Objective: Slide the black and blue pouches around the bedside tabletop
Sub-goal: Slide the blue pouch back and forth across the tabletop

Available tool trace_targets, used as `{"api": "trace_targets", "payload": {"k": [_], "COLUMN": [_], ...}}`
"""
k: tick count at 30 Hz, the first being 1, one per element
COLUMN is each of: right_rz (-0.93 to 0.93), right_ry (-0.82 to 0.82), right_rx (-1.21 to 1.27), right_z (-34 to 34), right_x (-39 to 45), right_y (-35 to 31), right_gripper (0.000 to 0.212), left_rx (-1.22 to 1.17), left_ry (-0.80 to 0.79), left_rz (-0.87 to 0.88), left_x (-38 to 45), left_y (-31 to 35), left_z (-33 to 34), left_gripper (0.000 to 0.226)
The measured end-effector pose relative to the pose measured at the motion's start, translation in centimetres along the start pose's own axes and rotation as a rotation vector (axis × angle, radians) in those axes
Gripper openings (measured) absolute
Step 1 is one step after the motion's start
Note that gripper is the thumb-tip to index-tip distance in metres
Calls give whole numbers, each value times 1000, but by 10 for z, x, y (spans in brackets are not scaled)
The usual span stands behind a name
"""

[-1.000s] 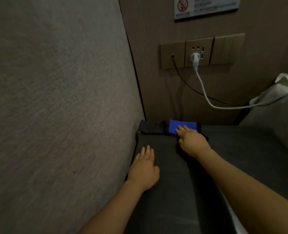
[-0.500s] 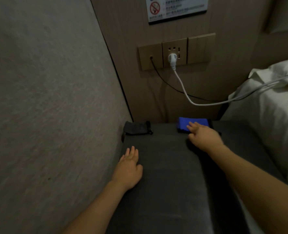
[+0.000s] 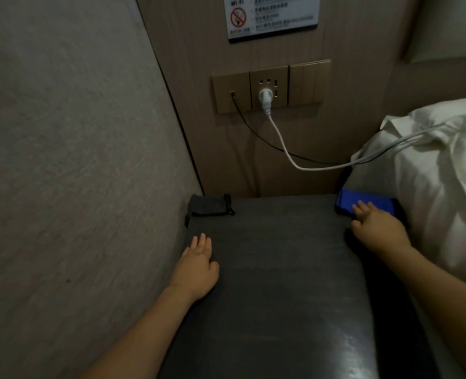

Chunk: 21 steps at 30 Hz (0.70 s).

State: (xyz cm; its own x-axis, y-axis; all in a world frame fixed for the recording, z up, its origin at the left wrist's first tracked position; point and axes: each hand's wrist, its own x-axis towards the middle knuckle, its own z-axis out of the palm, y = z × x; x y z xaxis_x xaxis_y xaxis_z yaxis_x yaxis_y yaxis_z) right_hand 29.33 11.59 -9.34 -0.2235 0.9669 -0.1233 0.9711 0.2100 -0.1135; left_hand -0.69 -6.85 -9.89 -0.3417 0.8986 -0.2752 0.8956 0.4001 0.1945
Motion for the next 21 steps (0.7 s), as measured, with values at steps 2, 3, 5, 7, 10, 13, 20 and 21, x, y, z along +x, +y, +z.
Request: {"api": "trace_targets", "payload": {"k": [2,3,5,7,10,13,20,21], "right_rz": [17,14,-25,-85,-209,-337,-472,-491], "right_ry": [18,23,15,7,-3,-34,-101,-116], "right_rx": [-3,-2,4,28,56,69,33,27], "right_z": [4,6,7,8,14,25,31,32], "right_x": [-9,-14,-23,-33,-50,-63,-68,-67], "right_y": [-10,-16,-30,-51,-97,-150,-222,-227], "right_gripper": [55,55,56,56,57,58,58,58], "left_rx": [10,12,12,11,8,0,18,7], "left_ry": [-2,-7,-18,-24,-30,-34,-2,8], "left_rz": [-5,-9,-12,-15,-5,20,61,64], "left_x": [-1,-1,-2,-4,-10,-21,-30,-29], "left_y": [1,2,3,4,5,6,4,4], "left_z": [0,0,-1,-2,-2,-1,7,8], "left_gripper": [64,64,64,65,66,66,67,68]}}
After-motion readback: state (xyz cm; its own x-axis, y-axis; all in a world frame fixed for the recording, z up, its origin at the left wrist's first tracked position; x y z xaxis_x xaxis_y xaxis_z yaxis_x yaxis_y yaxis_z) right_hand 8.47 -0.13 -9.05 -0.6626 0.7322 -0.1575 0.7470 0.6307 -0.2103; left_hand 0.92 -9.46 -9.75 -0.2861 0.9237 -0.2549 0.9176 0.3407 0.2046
